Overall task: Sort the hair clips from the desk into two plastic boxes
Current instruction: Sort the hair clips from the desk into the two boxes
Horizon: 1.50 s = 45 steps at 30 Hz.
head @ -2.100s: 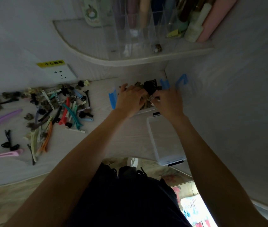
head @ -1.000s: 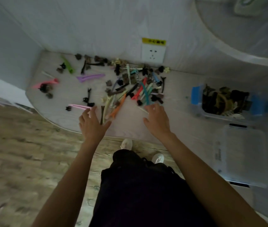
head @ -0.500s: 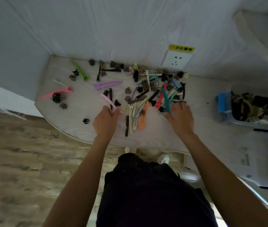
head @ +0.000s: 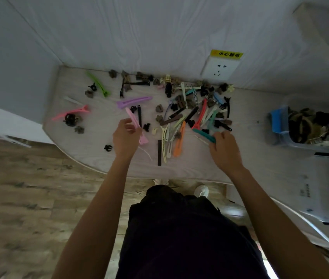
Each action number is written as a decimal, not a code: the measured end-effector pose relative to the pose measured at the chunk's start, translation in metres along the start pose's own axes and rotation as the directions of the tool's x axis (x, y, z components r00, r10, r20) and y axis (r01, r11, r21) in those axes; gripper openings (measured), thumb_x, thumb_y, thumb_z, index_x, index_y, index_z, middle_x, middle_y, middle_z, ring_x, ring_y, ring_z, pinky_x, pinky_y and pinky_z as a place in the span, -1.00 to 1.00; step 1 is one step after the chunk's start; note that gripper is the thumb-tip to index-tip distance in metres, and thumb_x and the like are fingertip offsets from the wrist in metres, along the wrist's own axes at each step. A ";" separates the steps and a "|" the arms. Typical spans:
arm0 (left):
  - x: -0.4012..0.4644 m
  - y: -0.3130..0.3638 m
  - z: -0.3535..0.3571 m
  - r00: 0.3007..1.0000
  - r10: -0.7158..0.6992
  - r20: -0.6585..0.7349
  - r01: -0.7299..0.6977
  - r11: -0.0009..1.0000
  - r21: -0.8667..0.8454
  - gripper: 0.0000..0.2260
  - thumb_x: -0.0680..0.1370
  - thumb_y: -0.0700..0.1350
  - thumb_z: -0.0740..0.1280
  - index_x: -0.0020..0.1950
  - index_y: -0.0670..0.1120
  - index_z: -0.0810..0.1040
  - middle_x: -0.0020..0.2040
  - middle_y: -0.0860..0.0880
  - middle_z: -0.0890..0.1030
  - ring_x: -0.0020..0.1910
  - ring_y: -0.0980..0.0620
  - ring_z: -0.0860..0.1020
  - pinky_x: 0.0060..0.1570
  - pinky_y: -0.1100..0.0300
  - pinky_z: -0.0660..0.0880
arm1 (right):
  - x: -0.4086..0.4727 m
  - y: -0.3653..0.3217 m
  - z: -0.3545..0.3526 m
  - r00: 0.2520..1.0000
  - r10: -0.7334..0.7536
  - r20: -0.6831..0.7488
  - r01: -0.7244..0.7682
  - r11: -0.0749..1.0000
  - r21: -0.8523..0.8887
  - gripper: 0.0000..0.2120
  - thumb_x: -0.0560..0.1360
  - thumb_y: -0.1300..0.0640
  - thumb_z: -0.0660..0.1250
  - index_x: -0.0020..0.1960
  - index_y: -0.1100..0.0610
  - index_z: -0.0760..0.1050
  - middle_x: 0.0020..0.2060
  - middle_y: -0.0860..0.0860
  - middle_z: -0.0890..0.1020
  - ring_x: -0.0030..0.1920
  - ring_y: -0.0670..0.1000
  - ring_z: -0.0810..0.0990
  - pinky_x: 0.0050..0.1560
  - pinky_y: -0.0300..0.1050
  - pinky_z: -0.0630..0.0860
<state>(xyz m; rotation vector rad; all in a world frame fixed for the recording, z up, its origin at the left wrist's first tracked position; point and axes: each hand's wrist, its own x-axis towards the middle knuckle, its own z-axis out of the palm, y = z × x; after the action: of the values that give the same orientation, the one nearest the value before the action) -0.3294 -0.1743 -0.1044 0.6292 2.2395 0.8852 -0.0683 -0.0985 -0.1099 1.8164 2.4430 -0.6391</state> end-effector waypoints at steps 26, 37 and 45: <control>-0.049 -0.028 0.011 0.926 0.347 0.148 -0.369 0.752 0.546 -0.77 0.63 -0.06 0.09 0.05 -0.23 0.37 -0.20 -0.26 0.61 -0.25 -0.27 0.58 -0.29 0.03 0.38 | 0.020 -0.043 0.014 0.795 -0.548 0.261 0.591 0.797 -0.127 -0.66 0.57 0.16 0.17 0.35 0.09 0.36 0.20 0.12 0.49 0.07 0.16 0.52 -0.23 -0.05 0.40; -0.055 -0.014 0.048 0.960 0.109 0.258 -0.228 0.838 0.496 -0.47 0.43 0.19 0.36 0.17 -0.16 0.31 0.10 -0.16 0.52 0.06 -0.17 0.53 -0.08 0.04 0.42 | 0.023 -0.023 0.013 0.893 -0.426 0.143 0.430 0.903 0.000 -0.70 0.57 0.15 0.19 0.28 0.16 0.41 0.12 0.18 0.44 0.02 0.13 0.45 -0.16 -0.08 0.37; -0.034 -0.020 0.031 0.953 0.118 0.279 -0.227 0.887 0.402 -0.61 0.50 0.05 0.34 0.13 -0.21 0.37 0.08 -0.20 0.51 0.04 -0.20 0.51 -0.09 0.09 0.37 | 0.014 -0.037 0.013 0.924 -0.375 0.070 0.361 0.919 0.162 -0.68 0.55 0.21 0.22 0.30 0.18 0.41 0.13 0.21 0.47 0.05 0.18 0.49 -0.09 -0.03 0.44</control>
<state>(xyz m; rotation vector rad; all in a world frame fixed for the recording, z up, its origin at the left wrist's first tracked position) -0.2886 -0.1957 -0.1238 1.0963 2.1794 0.3552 -0.1101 -0.0988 -0.1141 1.3250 2.7563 -0.9277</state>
